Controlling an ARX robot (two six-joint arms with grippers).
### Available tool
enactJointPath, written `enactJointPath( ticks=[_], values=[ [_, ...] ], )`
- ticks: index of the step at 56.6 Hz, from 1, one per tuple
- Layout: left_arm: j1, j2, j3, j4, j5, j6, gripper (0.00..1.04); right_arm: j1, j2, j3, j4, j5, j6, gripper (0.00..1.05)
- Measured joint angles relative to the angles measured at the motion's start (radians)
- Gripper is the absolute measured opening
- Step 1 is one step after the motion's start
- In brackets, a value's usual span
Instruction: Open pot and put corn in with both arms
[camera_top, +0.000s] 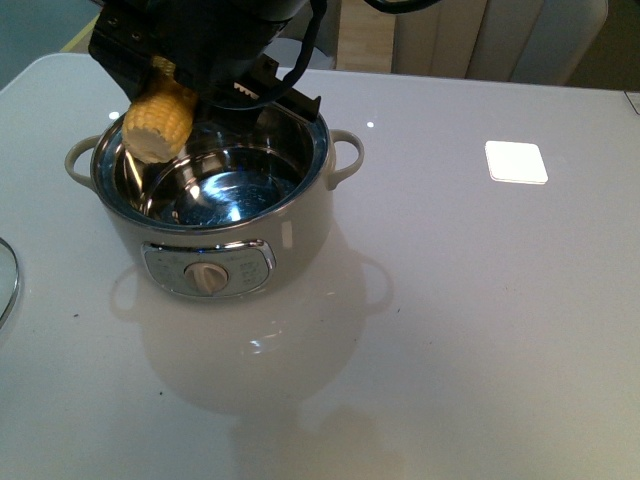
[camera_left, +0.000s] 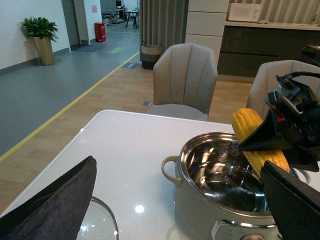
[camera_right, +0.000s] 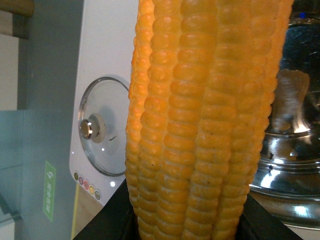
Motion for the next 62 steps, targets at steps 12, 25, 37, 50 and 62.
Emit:
enactJointPath(
  ticks=[12, 25, 37, 50, 62],
  values=[
    [0.0, 0.0, 0.0, 0.0, 0.0, 0.0, 0.98, -0.024, 0.0, 0.0, -0.037, 0.044, 0.047, 0.33],
    [0.0, 0.0, 0.0, 0.0, 0.0, 0.0, 0.98, -0.023, 0.004, 0.013, -0.079, 0.046, 0.047, 0.43],
    [0.0, 0.0, 0.0, 0.0, 0.0, 0.0, 0.98, -0.024, 0.006, 0.034, -0.101, 0.058, 0.043, 0.58],
    [0.0, 0.0, 0.0, 0.0, 0.0, 0.0, 0.98, -0.024, 0.002, 0.021, -0.103, 0.07, 0.024, 0.68],
    [0.0, 0.0, 0.0, 0.0, 0.0, 0.0, 0.98, -0.04, -0.071, -0.067, -0.059, 0.07, 0.025, 0.68]
  ],
)
